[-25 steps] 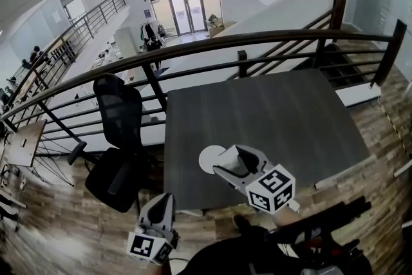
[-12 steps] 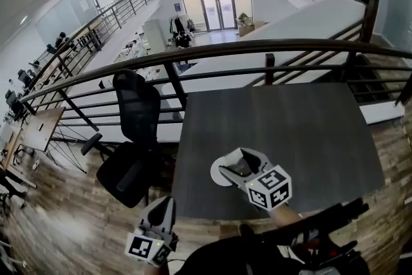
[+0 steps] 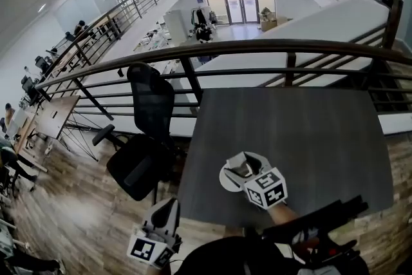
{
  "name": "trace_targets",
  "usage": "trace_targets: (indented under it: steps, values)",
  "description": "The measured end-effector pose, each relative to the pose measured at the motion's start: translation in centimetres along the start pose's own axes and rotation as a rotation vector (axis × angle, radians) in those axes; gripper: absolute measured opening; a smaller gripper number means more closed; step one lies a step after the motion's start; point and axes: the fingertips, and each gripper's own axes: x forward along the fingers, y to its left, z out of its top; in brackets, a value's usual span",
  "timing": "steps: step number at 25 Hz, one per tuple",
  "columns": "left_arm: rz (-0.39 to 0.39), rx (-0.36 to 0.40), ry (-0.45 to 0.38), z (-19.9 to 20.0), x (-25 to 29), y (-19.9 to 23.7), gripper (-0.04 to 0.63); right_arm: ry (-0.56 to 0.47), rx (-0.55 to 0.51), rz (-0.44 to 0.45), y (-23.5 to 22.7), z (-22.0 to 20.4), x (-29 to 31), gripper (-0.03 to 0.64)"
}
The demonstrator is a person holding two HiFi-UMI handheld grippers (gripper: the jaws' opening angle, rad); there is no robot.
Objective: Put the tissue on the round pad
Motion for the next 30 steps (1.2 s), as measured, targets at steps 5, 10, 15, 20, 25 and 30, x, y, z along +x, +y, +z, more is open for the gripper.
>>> trace_targets:
  steps: [5,10,15,20,25,30]
  values:
    - [0.046,-0.005,0.014,0.4,0.4,0.3,0.005,0.043,-0.002,0.025,-1.1,-1.7,2.1,0.328]
    - [0.088,-0.005,0.031,0.9,0.3,0.3,0.005,0.084,0.009,0.04,-2.1,-3.2,3.4,0.328]
    - [0.128,-0.014,0.039,1.0,0.7,1.1,0.005,0.151,-0.012,0.046,-3.1,-5.4,5.1,0.328]
    - [0.167,-0.025,0.057,0.6,0.3,1.6,0.005,0.219,-0.012,0.025,-4.5,-8.9,6.5,0.328]
    - [0.196,-0.025,0.07,0.7,-0.1,1.5,0.005,0.293,-0.014,0.019,-5.4,-12.1,7.4,0.328]
    - [0.263,-0.033,0.07,0.4,-0.7,1.9,0.005,0.357,-0.013,0.035,-5.8,-15.4,8.7,0.328]
